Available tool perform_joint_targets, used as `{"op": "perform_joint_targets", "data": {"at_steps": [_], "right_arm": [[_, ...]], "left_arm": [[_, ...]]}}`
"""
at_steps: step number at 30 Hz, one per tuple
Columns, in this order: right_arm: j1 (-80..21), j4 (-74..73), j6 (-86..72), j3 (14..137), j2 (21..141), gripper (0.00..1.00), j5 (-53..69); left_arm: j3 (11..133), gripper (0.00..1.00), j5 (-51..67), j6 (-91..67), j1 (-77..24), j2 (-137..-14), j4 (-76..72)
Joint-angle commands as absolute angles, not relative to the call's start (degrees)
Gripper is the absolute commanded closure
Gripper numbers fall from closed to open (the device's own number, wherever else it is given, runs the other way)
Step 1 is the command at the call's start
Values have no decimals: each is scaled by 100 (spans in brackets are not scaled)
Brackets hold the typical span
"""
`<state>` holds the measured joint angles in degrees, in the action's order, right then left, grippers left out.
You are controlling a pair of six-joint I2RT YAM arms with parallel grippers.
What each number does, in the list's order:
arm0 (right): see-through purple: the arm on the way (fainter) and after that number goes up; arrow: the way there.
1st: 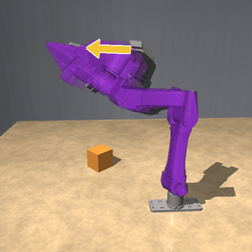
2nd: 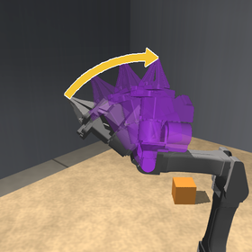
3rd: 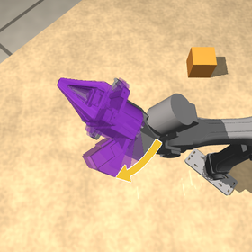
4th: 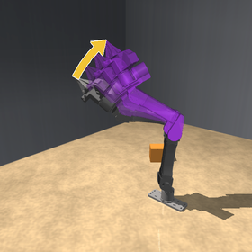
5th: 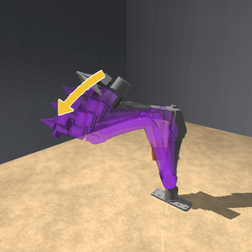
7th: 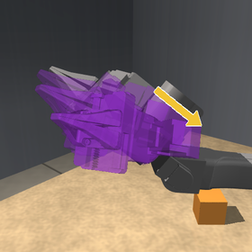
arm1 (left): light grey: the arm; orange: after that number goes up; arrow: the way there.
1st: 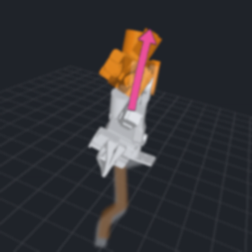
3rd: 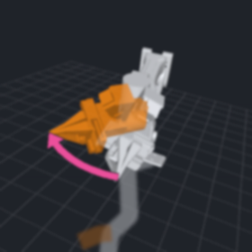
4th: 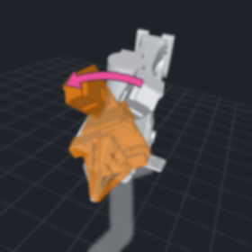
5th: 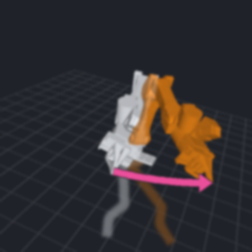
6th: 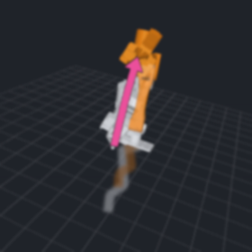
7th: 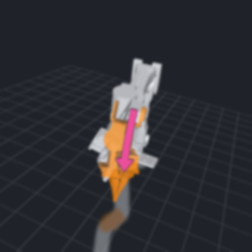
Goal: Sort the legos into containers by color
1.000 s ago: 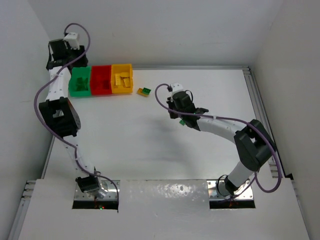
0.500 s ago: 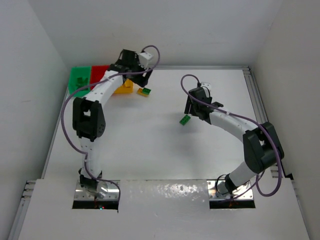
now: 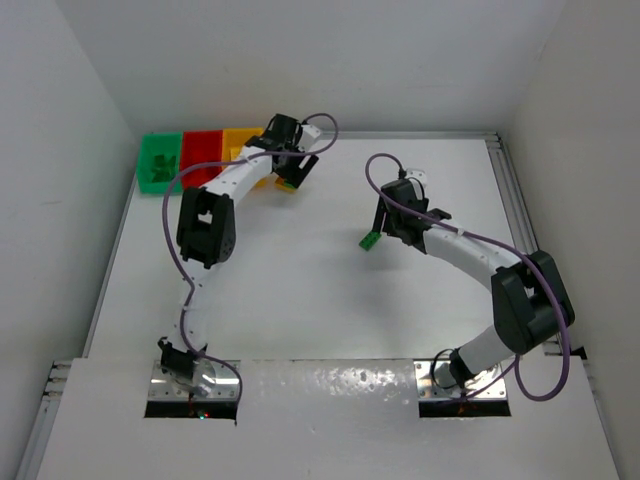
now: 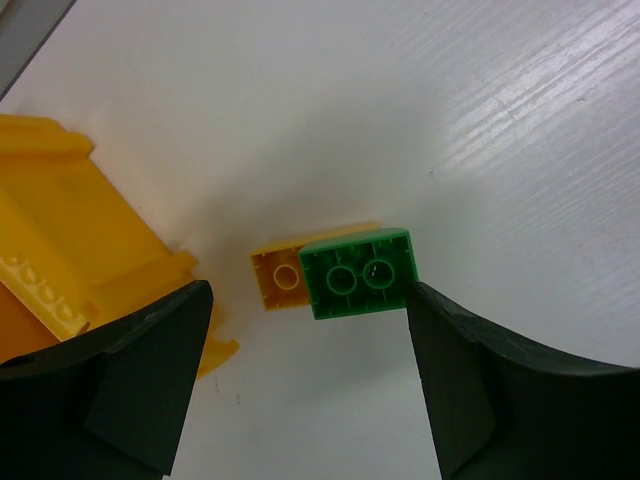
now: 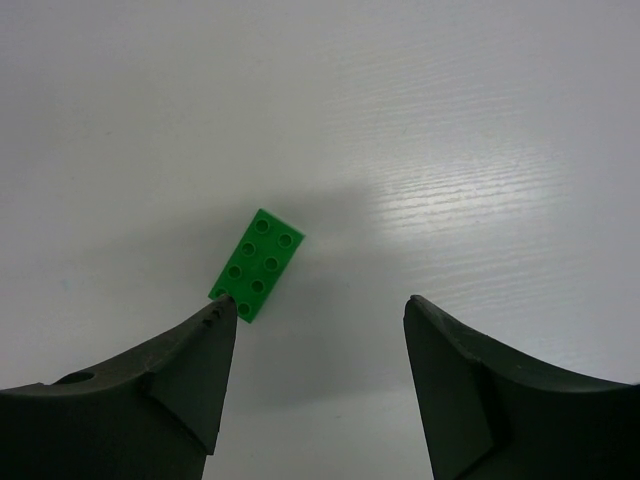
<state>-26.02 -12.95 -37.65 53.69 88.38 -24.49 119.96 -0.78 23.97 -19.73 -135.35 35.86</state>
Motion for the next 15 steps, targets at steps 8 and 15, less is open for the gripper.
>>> {"op": "perform_joint_targets", "data": {"at_steps": [8,15], "right_arm": [[-2619,-1125,-3639,5370,8692,33,-2549],[-2610,-1108,-3577,5344,8684,33,-2522]], "left_arm": [[12111,32,-124,2294,-2127,-13702,3498],[12155,26,158,1960,-2127,-13728,3516]]}}
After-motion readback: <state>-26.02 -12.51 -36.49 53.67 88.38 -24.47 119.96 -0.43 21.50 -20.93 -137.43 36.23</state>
